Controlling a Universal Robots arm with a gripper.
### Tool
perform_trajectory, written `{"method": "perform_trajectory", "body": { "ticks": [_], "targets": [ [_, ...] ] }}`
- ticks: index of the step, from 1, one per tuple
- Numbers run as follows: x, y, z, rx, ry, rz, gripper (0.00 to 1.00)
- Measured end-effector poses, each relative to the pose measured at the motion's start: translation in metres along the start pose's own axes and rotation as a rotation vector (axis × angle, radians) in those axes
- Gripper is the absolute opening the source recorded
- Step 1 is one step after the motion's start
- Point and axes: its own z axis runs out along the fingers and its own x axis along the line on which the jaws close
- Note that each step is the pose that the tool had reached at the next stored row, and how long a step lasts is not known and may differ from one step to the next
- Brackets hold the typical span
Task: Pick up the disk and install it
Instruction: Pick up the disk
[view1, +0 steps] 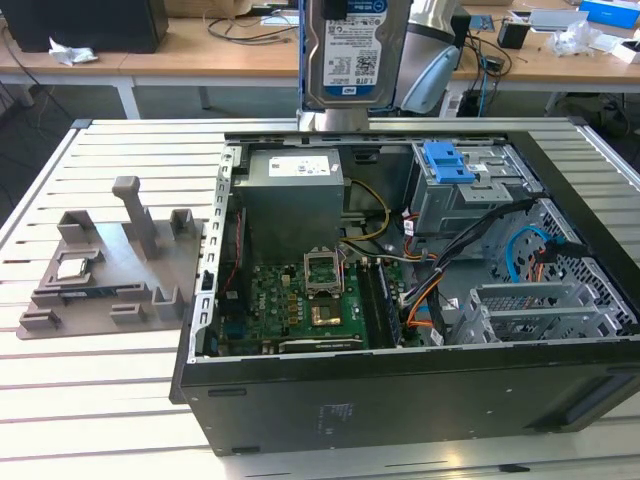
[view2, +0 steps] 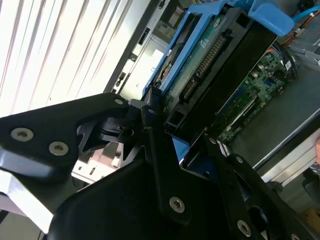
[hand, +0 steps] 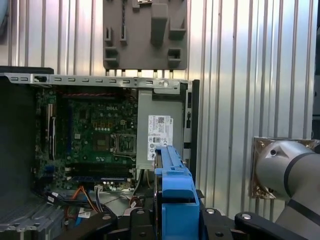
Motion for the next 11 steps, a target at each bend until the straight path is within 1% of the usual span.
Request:
{"method": "perform_trajectory", "body": {
  "ticks": [2, 5, 6, 8, 11],
  "targets": [
    [0.0024, -0.0018, 0.0002, -0.0001, 0.0001, 0.0, 0.37],
    [0.0088, -0.0039, 0.0005, -0.0001, 0.0001, 0.0, 0.37],
    [0.0128, -0.0045, 0.0006, -0.0001, 0.0, 0.0, 0.37],
    [0.0238, -0.0047, 0.0006, -0.0001, 0.0001, 0.0, 0.37],
    [0.0418, -0.0042, 0.0006, -0.0002, 0.0017, 0.0, 0.37]
  ]
}}
